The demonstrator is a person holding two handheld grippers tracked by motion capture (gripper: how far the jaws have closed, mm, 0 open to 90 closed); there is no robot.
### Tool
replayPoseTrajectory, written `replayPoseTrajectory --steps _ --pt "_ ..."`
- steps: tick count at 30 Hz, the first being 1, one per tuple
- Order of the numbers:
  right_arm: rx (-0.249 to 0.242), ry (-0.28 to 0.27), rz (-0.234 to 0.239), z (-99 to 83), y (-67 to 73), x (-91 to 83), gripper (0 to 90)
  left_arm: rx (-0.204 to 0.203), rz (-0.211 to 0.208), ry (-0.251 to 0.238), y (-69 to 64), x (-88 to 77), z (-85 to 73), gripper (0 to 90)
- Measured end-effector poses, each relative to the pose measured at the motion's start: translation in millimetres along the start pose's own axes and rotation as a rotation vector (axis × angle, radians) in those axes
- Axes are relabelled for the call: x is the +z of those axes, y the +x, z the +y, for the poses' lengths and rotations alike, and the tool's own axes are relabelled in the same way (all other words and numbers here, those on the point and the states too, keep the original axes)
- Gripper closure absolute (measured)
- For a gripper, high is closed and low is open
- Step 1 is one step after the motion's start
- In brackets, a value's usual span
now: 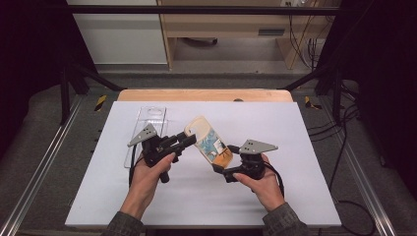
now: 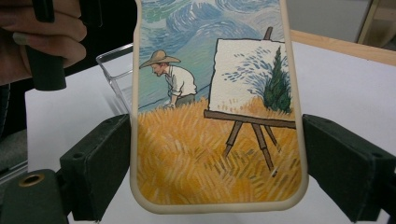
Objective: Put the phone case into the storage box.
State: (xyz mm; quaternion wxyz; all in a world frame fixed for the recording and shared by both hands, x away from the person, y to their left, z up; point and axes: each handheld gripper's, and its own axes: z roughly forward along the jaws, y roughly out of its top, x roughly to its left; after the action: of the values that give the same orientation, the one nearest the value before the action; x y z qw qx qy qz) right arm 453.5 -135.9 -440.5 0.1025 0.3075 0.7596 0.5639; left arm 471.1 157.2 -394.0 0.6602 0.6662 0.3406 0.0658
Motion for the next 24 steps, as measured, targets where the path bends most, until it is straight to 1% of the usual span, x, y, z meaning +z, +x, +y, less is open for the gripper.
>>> replayPoseTrajectory --steps 5,12,16,24 --pt "0.003 -0.001 0.003 -1.1 0.0 1.9 11.6 0.004 0.003 0.001 -1.0 0.2 -0.3 63.4" --pt "0.007 -0.003 0.010 -2.5 0.7 3.4 11.6 -0.017 -0.013 -0.015 -2.1 -0.2 0.3 65.6" --pt "0.008 -0.005 0.011 -3.1 1.0 4.1 11.6 -0.021 -0.016 -0.015 -2.6 -0.4 0.6 66.5" --pt "0.008 -0.010 0.012 -3.5 2.1 6.2 11.6 -0.017 -0.001 -0.022 -6.3 -1.0 1.6 66.7"
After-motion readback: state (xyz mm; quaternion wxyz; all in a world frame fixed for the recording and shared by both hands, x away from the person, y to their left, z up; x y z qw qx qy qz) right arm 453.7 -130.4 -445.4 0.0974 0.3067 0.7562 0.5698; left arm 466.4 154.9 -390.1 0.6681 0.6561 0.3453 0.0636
